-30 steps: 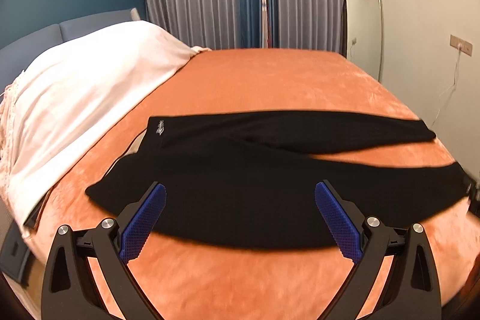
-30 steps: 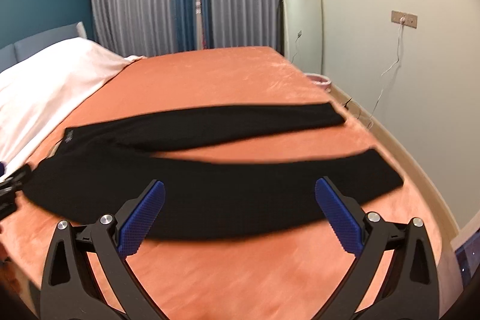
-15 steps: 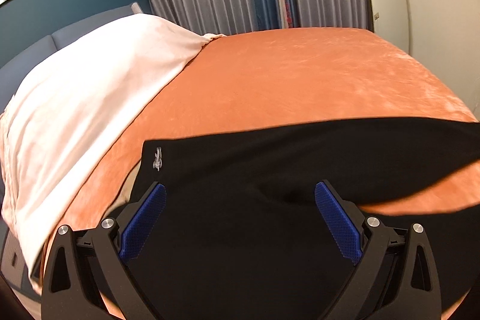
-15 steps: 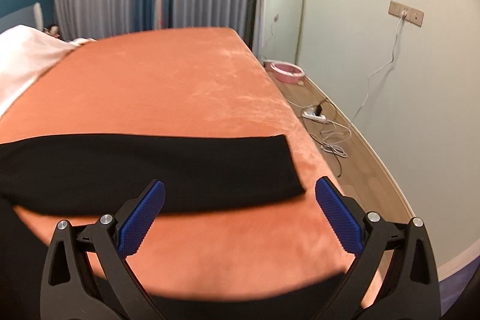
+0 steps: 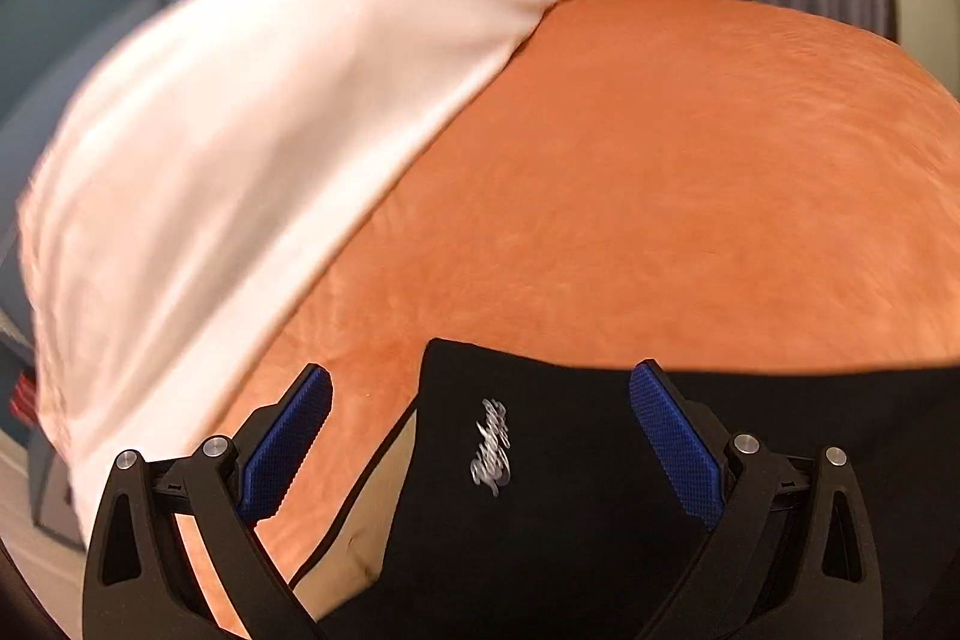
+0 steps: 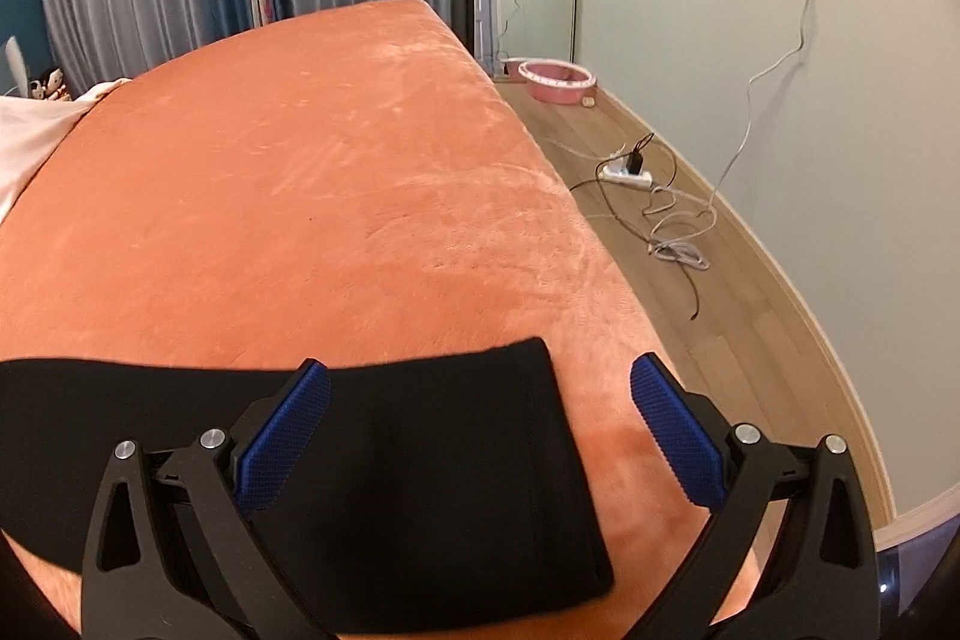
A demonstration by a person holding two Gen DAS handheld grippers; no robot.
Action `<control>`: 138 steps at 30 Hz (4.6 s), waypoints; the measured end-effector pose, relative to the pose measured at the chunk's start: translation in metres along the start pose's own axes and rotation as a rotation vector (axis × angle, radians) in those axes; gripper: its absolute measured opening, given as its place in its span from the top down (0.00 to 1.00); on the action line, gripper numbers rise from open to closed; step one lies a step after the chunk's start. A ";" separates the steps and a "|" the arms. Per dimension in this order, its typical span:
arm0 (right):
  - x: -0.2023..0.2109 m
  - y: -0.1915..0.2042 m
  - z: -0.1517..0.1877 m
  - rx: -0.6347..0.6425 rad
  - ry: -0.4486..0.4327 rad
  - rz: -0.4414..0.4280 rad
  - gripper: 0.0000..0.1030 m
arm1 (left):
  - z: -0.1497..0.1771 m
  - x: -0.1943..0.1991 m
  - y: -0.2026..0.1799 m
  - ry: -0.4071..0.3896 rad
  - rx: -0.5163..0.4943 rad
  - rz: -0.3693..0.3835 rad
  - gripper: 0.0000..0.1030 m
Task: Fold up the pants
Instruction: 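Lower the left tool and grasp the logo waistband of the black pants, then grasp the pant leg hem with the right tool while the left tool holds the waistband, then lift the pants with both tools, fold lengthwise, lay down and open both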
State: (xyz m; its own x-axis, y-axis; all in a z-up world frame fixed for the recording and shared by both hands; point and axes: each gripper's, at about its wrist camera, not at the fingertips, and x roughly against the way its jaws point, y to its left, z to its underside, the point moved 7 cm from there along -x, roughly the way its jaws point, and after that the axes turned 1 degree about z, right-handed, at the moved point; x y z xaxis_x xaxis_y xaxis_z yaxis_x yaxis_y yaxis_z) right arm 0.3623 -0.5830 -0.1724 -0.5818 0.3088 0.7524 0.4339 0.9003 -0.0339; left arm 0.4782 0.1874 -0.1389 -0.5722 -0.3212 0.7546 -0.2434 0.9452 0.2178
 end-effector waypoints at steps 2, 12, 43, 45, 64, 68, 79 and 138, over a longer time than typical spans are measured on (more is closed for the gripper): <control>-0.008 0.001 -0.001 -0.005 0.014 -0.010 0.04 | -0.003 -0.025 0.012 0.070 0.049 0.003 0.05; -0.029 0.014 0.002 -0.003 0.073 -0.069 0.04 | 0.016 -0.099 0.029 0.313 0.235 0.229 0.13; -0.023 0.015 -0.003 -0.019 0.112 -0.155 0.79 | 0.005 -0.071 0.034 0.292 0.224 0.351 0.82; -0.009 0.016 -0.010 -0.026 0.085 -0.160 0.79 | -0.003 -0.056 0.042 0.271 0.248 0.375 0.82; 0.219 0.019 -0.045 0.021 -0.213 -0.317 0.79 | 0.000 0.137 0.114 0.005 0.217 0.638 0.87; 0.260 0.005 -0.023 0.066 -0.246 -0.348 0.79 | 0.033 0.158 0.137 -0.020 0.200 0.662 0.87; 0.269 -0.028 0.108 0.188 -0.142 -0.340 0.79 | 0.157 0.170 0.179 0.008 0.116 0.694 0.87; 0.181 -0.083 0.124 0.371 -0.118 0.114 0.43 | 0.280 0.176 -0.108 0.353 -0.101 0.548 0.23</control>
State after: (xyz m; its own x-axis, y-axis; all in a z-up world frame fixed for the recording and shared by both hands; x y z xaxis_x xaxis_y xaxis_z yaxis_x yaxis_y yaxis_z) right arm 0.1358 -0.5635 -0.1144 -0.6287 0.4267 0.6502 0.2348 0.9012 -0.3644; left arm 0.1847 0.0128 -0.2030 -0.2970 0.2305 0.9266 0.0944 0.9728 -0.2118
